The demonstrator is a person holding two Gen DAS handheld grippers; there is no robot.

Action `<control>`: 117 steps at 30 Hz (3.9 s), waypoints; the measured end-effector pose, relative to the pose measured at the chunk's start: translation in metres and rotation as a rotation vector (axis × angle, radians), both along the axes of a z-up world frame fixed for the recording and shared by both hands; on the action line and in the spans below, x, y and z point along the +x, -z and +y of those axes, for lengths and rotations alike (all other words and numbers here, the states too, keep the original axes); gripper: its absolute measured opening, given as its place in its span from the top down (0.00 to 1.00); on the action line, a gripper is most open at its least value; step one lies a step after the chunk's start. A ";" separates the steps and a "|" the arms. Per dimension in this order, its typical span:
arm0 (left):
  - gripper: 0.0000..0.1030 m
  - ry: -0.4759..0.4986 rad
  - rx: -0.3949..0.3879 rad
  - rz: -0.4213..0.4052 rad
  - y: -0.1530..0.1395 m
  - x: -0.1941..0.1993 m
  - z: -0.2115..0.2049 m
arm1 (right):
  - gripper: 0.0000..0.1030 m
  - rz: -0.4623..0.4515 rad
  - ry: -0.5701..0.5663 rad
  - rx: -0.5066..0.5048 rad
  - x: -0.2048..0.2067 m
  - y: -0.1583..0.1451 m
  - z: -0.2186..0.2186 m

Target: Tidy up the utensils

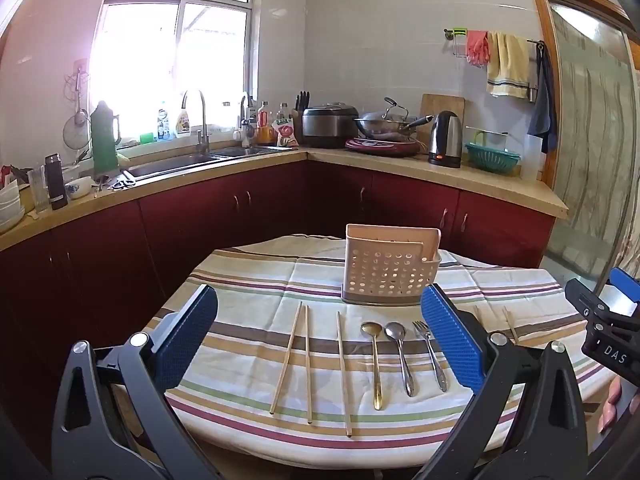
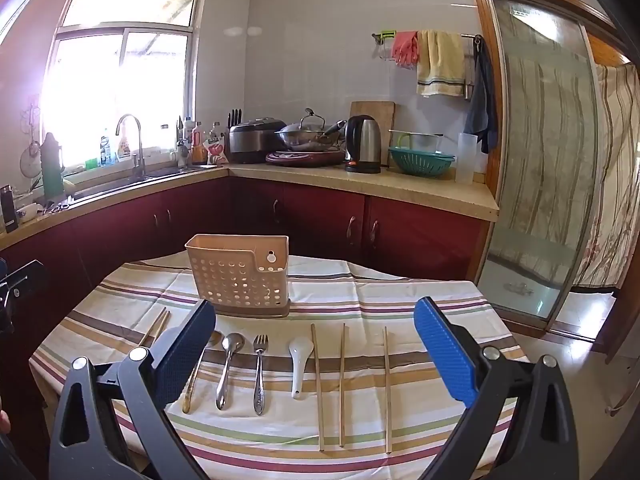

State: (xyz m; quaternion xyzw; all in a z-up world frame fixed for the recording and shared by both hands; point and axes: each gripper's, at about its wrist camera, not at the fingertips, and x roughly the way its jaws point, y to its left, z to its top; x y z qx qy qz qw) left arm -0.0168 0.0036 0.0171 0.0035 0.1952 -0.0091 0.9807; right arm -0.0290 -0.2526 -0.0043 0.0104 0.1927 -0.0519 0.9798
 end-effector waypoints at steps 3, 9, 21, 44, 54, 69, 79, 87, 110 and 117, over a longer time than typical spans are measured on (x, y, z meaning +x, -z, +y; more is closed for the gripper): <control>0.04 0.002 -0.001 0.007 0.001 0.002 0.002 | 0.05 0.000 0.000 0.001 0.000 -0.001 0.000; 0.04 0.001 0.000 0.008 0.002 0.001 0.004 | 0.05 0.004 -0.001 -0.003 0.001 0.000 0.003; 0.04 -0.003 0.002 0.016 0.007 0.002 0.005 | 0.05 0.001 -0.002 -0.002 0.002 0.001 0.001; 0.04 -0.011 0.004 0.021 0.011 0.003 0.010 | 0.05 -0.003 -0.003 -0.005 0.001 -0.001 0.002; 0.04 -0.013 0.006 0.022 0.013 0.004 0.011 | 0.05 -0.003 -0.003 -0.005 0.001 -0.002 0.003; 0.04 -0.013 0.005 0.024 0.014 0.005 0.012 | 0.05 -0.004 -0.003 -0.007 0.001 0.000 0.004; 0.04 -0.014 0.003 0.021 0.015 0.005 0.014 | 0.05 -0.015 -0.005 -0.013 0.001 -0.003 0.006; 0.04 -0.002 0.002 0.007 0.012 0.005 0.012 | 0.05 -0.027 -0.006 -0.018 0.002 -0.003 0.005; 0.32 -0.051 0.043 0.324 0.194 0.075 0.063 | 0.50 0.156 0.030 0.055 0.034 0.155 -0.060; 0.52 0.008 0.007 0.360 0.207 0.080 0.066 | 0.52 0.182 0.031 0.097 0.034 0.178 -0.073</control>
